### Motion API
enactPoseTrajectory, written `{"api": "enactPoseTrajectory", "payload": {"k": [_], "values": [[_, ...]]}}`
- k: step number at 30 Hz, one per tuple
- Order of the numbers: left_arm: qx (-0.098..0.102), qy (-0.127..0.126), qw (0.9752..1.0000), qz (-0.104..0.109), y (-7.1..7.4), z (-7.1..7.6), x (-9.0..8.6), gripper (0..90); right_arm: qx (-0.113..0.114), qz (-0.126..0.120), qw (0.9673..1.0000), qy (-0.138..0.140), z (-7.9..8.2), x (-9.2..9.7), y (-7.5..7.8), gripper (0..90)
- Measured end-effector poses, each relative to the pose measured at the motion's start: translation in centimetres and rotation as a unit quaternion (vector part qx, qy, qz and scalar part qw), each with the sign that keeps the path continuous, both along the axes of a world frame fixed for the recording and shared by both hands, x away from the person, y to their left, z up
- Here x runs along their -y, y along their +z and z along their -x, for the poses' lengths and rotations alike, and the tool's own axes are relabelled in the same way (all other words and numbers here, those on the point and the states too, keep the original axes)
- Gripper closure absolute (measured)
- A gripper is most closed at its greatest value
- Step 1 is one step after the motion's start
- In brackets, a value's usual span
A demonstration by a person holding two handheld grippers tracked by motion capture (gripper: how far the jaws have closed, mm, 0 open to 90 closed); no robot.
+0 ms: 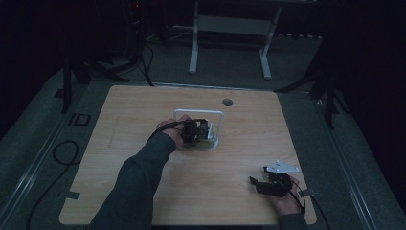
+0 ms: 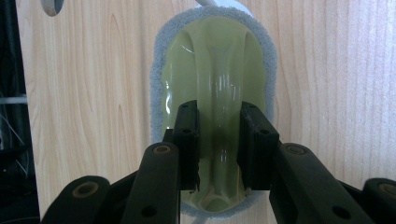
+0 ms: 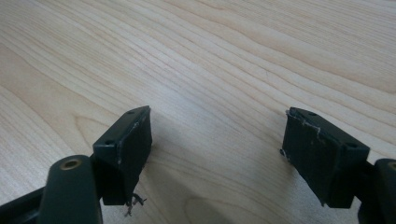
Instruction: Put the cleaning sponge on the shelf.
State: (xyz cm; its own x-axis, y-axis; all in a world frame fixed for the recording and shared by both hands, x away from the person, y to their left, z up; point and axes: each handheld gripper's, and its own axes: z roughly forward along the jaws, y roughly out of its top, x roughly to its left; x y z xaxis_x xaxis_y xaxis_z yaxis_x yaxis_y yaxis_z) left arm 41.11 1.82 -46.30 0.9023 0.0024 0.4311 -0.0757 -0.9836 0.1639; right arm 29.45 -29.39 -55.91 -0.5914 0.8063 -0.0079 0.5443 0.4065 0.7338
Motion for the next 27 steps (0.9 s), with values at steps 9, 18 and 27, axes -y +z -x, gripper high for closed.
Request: {"api": "enactPoseTrajectory", "payload": {"k": [9,18,27], "values": [[0.017,0.002,0.9999,-0.004,-0.17,-0.11,0.12,71.2,0.000,0.000,1.0000,0.000,0.00,0.00,0.00,23.4],[0.035,0.005,0.9993,-0.009,-0.50,-0.23,0.31,71.4,0.000,0.000,1.0000,0.000,0.00,0.00,0.00,23.4],[0.049,0.015,0.9986,-0.012,-0.65,-0.40,0.39,71.0,0.000,0.000,1.0000,0.000,0.01,0.00,0.00,23.4]]}}
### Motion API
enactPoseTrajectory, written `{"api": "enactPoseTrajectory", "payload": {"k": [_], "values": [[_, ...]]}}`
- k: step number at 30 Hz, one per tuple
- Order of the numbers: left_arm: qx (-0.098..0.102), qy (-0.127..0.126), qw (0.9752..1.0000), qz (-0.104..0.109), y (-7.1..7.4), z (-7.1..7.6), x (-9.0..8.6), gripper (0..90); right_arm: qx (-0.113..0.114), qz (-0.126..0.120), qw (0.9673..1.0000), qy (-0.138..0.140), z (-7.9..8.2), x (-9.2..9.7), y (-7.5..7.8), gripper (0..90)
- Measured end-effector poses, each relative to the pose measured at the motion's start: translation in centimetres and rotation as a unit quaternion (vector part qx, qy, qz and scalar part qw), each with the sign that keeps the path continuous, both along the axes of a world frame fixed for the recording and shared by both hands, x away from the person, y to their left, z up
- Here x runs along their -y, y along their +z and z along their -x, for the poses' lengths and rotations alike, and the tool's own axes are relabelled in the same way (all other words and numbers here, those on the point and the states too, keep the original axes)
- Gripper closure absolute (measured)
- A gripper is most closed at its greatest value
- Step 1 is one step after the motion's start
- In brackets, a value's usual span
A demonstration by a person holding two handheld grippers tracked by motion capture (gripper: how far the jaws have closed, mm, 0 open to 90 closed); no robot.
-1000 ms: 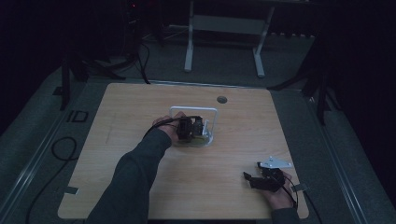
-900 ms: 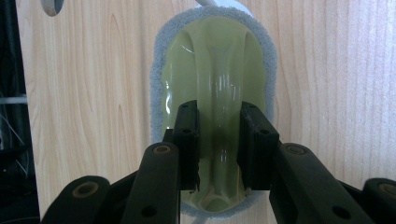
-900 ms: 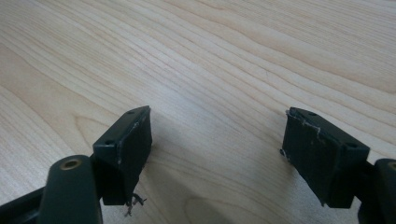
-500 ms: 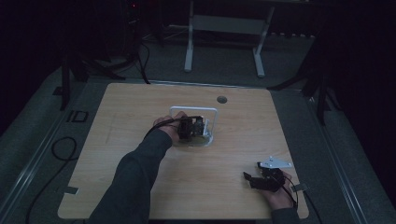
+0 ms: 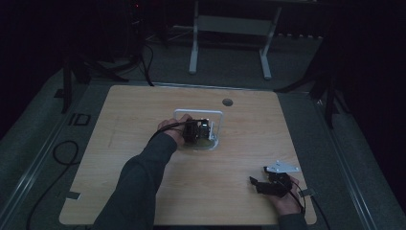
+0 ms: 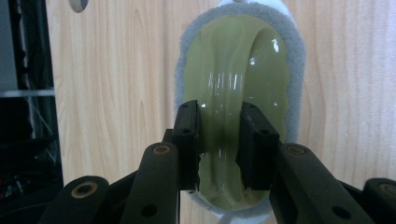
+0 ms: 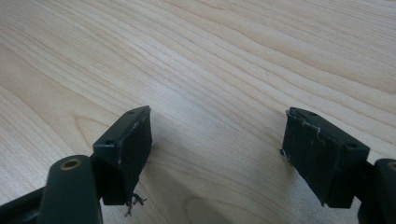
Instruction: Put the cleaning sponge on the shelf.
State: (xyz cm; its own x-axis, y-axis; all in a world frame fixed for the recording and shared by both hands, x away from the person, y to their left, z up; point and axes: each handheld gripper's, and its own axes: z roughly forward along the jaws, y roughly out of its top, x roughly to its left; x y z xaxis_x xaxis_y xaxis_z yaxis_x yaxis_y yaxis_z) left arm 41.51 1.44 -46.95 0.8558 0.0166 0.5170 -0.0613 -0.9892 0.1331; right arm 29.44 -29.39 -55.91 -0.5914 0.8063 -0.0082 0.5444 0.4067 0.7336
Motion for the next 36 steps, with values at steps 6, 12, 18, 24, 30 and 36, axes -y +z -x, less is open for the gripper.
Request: {"api": "enactPoseTrajectory", "payload": {"k": [6,12,18,24,30,36], "values": [[0.010,0.004,0.9999,0.005,0.08,-0.02,-0.07,68.7,0.000,0.000,1.0000,0.000,0.00,0.00,0.00,23.4],[0.008,0.006,0.9999,0.014,0.27,0.02,-0.16,64.2,0.000,0.000,1.0000,0.000,0.00,0.00,0.00,23.4],[0.012,0.007,0.9998,0.017,0.35,0.12,-0.18,61.5,0.000,0.000,1.0000,0.000,0.00,0.00,0.00,23.4],[0.007,0.011,0.9995,0.027,0.64,0.28,-0.20,57.5,0.000,0.000,1.0000,0.000,0.00,-0.01,0.00,23.4],[0.003,0.010,0.9998,0.019,0.67,0.61,-0.12,53.8,0.000,0.000,1.0000,0.000,0.00,0.00,0.00,23.4],[0.006,0.014,0.9996,0.022,0.97,0.81,-0.24,51.5,0.000,0.000,1.0000,0.000,0.00,0.00,0.00,23.4]]}}
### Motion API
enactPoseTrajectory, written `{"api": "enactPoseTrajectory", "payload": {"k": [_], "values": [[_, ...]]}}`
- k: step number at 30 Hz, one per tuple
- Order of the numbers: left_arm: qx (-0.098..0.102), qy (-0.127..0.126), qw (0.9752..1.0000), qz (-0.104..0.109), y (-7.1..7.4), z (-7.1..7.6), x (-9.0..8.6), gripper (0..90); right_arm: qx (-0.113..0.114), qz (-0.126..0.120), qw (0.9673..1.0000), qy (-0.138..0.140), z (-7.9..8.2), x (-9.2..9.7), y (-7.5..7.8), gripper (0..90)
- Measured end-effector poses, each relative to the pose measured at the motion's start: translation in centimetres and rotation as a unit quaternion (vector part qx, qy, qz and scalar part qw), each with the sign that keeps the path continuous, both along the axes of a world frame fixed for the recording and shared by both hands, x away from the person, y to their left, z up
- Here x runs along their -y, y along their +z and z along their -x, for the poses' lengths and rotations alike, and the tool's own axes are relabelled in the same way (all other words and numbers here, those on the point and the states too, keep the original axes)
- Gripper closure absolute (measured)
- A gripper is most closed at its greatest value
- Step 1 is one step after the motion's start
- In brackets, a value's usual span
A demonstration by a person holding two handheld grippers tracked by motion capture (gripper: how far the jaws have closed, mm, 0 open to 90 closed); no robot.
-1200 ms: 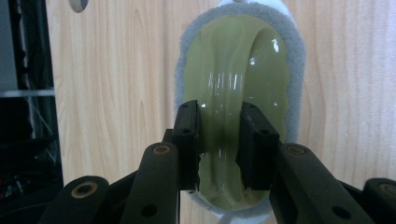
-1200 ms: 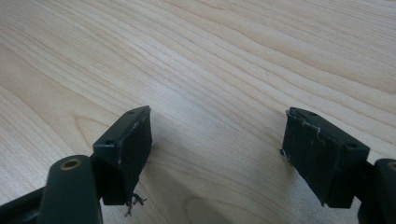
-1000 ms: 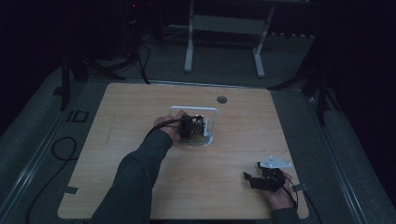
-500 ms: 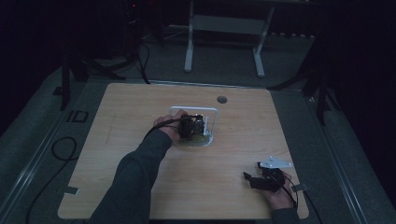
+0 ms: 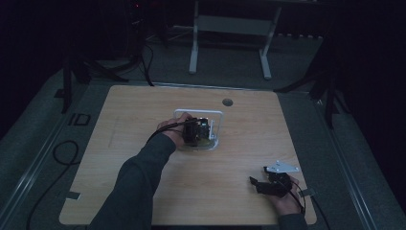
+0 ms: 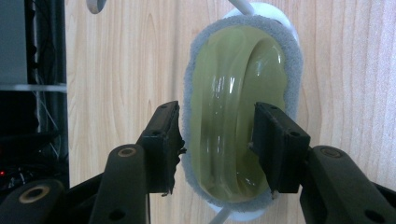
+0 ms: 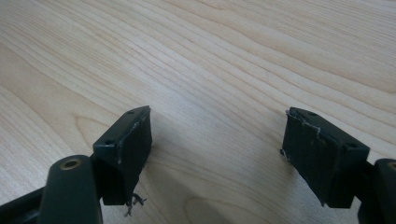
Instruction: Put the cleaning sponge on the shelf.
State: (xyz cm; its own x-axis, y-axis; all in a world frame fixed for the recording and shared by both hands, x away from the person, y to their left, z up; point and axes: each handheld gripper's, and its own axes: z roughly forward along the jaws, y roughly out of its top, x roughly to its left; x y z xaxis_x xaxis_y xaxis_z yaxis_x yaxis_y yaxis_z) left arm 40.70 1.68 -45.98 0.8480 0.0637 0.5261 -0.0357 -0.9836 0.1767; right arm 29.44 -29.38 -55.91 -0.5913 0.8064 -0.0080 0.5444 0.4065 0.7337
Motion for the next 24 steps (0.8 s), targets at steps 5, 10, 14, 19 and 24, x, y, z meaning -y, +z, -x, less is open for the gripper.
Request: {"api": "enactPoseTrajectory", "payload": {"k": [5,10,14,19,24], "values": [[-0.007,-0.001,0.9999,0.012,0.4,0.3,-0.2,51.7,0.000,0.000,1.0000,0.000,0.0,0.0,0.0,23.4],[-0.009,-0.008,0.9999,0.011,0.9,0.8,-0.3,51.2,0.000,0.000,1.0000,0.000,0.0,0.0,0.0,23.4],[-0.011,-0.009,0.9996,0.023,1.2,1.1,-0.5,50.4,0.000,0.000,1.0000,0.000,0.0,0.0,0.0,23.4],[-0.017,-0.007,0.9990,0.041,1.8,1.6,-0.9,50.3,0.000,0.000,1.0000,0.000,0.0,0.0,0.0,23.4],[-0.038,0.008,0.9965,0.074,2.5,1.9,-1.5,51.5,0.000,0.000,1.0000,0.000,0.0,0.0,0.0,23.4]]}}
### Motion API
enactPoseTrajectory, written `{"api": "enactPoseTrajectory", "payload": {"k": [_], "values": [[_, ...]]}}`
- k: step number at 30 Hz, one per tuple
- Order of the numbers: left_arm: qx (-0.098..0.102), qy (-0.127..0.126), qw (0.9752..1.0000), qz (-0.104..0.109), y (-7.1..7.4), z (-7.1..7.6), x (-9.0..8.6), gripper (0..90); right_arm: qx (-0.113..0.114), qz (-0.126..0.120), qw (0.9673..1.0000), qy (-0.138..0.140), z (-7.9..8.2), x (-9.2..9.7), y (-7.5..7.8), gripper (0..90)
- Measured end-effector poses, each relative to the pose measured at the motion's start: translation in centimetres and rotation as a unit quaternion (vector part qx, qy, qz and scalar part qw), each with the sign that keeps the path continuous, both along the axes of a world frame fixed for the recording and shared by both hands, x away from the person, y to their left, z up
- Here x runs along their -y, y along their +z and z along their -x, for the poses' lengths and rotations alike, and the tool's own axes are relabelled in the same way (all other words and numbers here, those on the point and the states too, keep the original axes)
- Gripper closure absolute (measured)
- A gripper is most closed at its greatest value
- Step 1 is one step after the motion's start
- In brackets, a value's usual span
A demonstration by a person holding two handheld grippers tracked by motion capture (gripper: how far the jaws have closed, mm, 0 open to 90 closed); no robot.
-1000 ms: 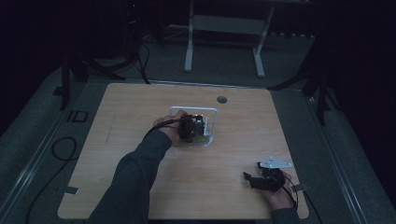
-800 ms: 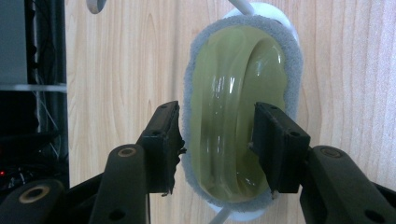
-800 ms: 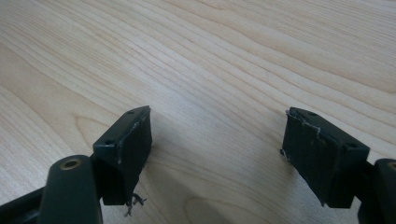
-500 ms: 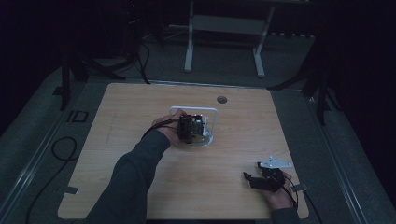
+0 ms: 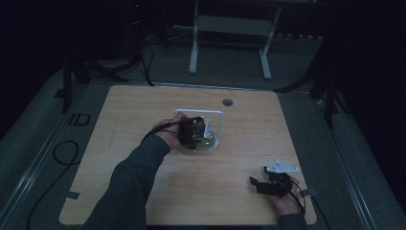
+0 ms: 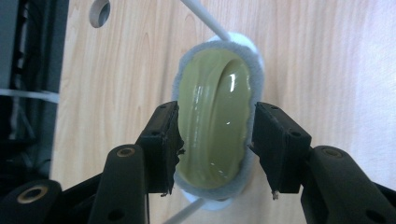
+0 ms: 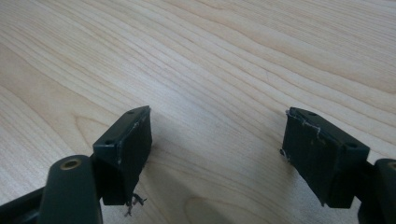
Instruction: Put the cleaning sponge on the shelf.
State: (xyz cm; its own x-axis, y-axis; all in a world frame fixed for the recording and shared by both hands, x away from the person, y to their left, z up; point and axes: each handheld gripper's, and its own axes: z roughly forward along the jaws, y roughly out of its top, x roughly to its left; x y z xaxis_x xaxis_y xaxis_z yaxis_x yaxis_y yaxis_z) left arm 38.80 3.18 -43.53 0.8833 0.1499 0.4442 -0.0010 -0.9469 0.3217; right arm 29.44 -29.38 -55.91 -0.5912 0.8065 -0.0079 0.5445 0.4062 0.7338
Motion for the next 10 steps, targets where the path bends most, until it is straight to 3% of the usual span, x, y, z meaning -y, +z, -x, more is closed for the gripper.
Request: {"api": "enactPoseTrajectory", "payload": {"k": [4,10], "values": [[-0.024,0.013,0.9993,0.027,0.3,0.2,-0.7,51.6,0.000,0.000,1.0000,0.000,0.0,0.0,0.0,23.4],[-0.030,0.031,0.9982,0.042,0.4,0.7,-1.5,51.6,0.000,0.000,1.0000,0.000,0.0,0.0,0.0,23.4]]}}
